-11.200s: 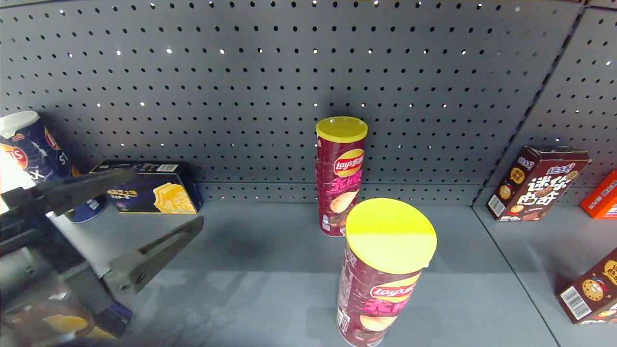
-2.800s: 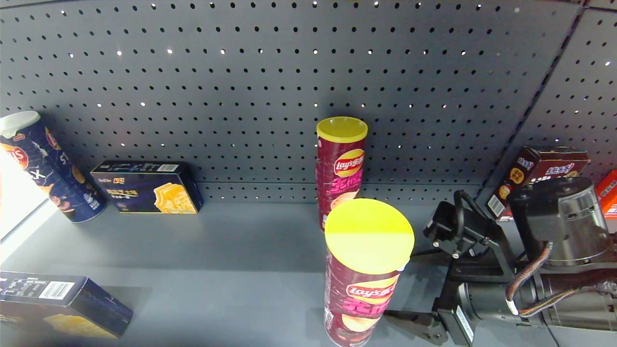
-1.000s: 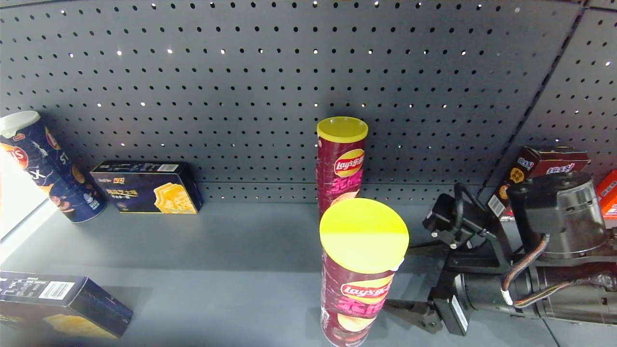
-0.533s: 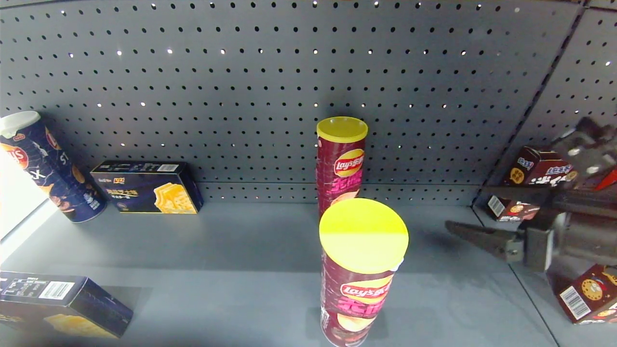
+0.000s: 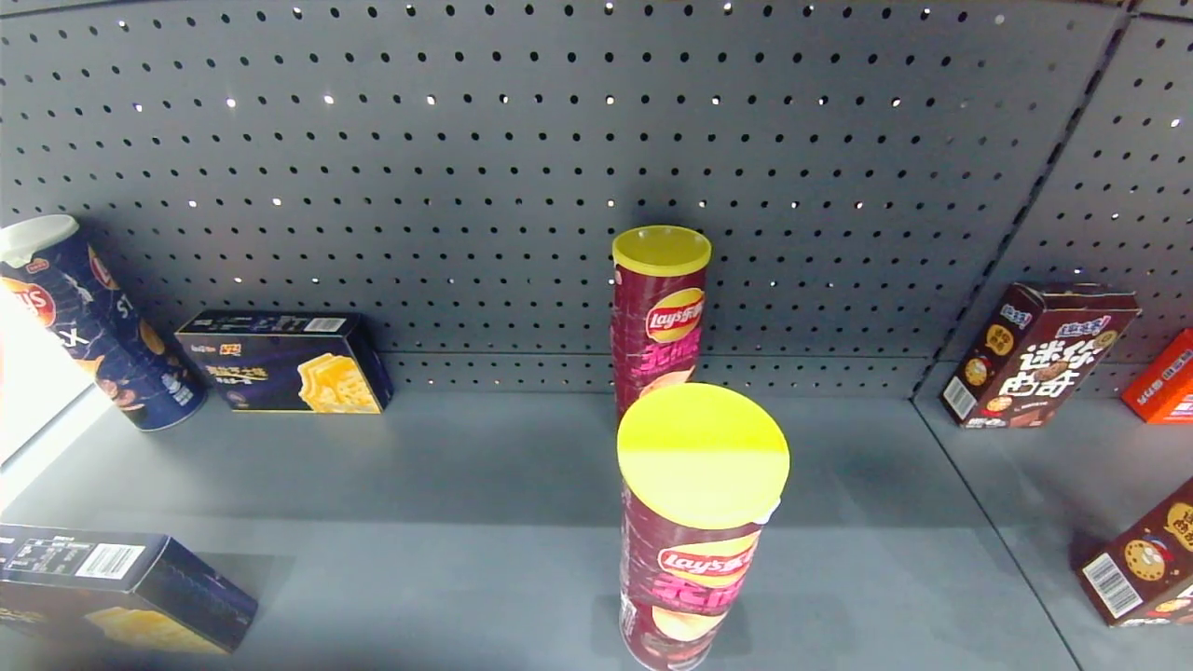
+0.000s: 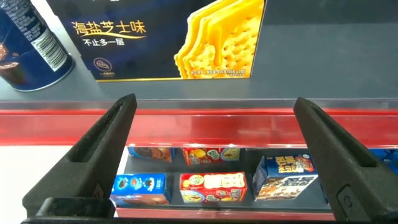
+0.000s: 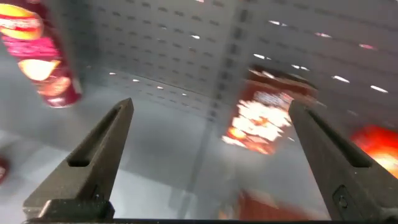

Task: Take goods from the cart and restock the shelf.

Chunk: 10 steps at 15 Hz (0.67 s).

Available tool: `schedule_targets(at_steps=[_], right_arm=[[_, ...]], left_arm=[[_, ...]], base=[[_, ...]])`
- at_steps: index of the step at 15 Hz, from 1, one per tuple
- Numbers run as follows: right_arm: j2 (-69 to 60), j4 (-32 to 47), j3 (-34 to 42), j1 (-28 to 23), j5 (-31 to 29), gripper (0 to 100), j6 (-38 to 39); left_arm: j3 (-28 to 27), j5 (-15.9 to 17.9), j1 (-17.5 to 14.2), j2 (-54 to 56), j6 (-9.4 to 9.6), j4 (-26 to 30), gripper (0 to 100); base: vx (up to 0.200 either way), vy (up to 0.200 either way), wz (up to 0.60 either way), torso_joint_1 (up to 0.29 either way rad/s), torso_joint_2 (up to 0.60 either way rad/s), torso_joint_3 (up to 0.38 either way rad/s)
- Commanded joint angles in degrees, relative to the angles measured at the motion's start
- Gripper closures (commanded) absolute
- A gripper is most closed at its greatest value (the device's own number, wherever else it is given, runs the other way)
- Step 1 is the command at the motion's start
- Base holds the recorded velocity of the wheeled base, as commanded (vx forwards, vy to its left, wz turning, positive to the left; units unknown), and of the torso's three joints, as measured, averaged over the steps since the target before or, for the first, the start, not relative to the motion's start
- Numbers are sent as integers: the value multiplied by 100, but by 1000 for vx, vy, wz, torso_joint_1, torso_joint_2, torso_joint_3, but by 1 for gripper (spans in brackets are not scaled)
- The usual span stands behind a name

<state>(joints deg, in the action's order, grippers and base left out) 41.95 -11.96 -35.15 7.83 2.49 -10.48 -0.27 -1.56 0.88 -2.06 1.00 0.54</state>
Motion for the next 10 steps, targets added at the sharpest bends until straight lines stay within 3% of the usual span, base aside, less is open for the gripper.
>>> schedule_targets(at_steps=[1,4,7,10], right_arm=[[-1734,80,1133,-695,-38,0,29],[-3325,308,2653,-721,-47,0,284],[-4195,721,3515,-765,-152,0,714],[-4195,1249,3506,-774,-170,0,820]], left_arm=[[0,7,-9,-49,6,-1,0],[18,33,-26,-31,41,-18,0],[27,24,-61,144,76,-36,0],[27,15,-61,144,76,-36,0]], base=[[0,0,0,0,0,0],[0,0,0,0,0,0],[0,0,0,0,0,0],[0,0,0,0,0,0]])
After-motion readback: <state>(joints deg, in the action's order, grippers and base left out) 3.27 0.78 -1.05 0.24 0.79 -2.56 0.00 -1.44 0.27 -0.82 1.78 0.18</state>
